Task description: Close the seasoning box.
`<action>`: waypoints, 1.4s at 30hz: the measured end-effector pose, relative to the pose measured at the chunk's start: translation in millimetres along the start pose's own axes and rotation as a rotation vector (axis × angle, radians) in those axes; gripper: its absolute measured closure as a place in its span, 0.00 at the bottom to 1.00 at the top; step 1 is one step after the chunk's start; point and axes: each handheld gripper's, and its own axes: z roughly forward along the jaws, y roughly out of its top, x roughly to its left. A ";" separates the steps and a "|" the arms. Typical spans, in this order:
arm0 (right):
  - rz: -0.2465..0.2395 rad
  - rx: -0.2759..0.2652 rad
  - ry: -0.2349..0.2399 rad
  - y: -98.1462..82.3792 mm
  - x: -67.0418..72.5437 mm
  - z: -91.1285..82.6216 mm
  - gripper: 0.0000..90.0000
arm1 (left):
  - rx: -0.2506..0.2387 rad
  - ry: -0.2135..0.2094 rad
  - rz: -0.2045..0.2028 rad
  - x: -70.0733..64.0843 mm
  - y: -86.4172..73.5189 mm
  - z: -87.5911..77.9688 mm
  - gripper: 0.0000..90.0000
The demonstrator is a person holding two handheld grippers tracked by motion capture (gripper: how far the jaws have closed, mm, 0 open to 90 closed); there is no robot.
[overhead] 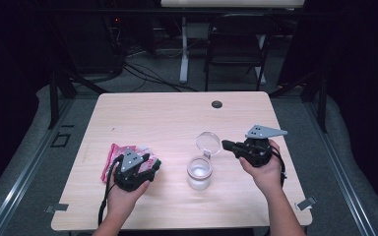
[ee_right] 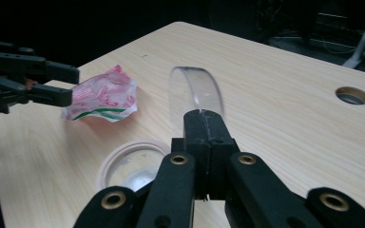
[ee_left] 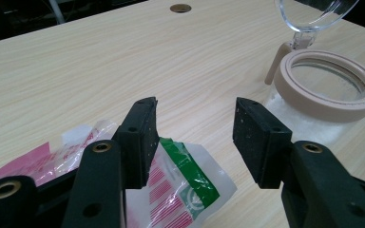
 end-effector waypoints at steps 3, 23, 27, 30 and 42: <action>0.011 0.003 -0.020 -1.0 -5.9 -2.8 1.00 | 0.002 0.001 0.002 0.5 0.0 -0.1 0.56; 0.050 0.027 -0.096 -10.0 -25.4 6.1 1.00 | 0.004 0.018 0.005 3.7 -2.0 -0.9 0.50; 0.054 0.029 -0.098 -10.3 -27.6 8.4 1.00 | 0.008 0.022 0.004 5.2 -3.0 -1.8 0.50; 0.054 0.034 -0.097 -10.7 -28.6 12.2 1.00 | 0.009 0.027 -0.002 6.1 -3.9 -2.0 0.50; 0.085 0.038 -0.076 -18.7 -31.2 28.1 1.00 | 0.017 0.029 -0.003 7.3 -8.0 -2.6 0.51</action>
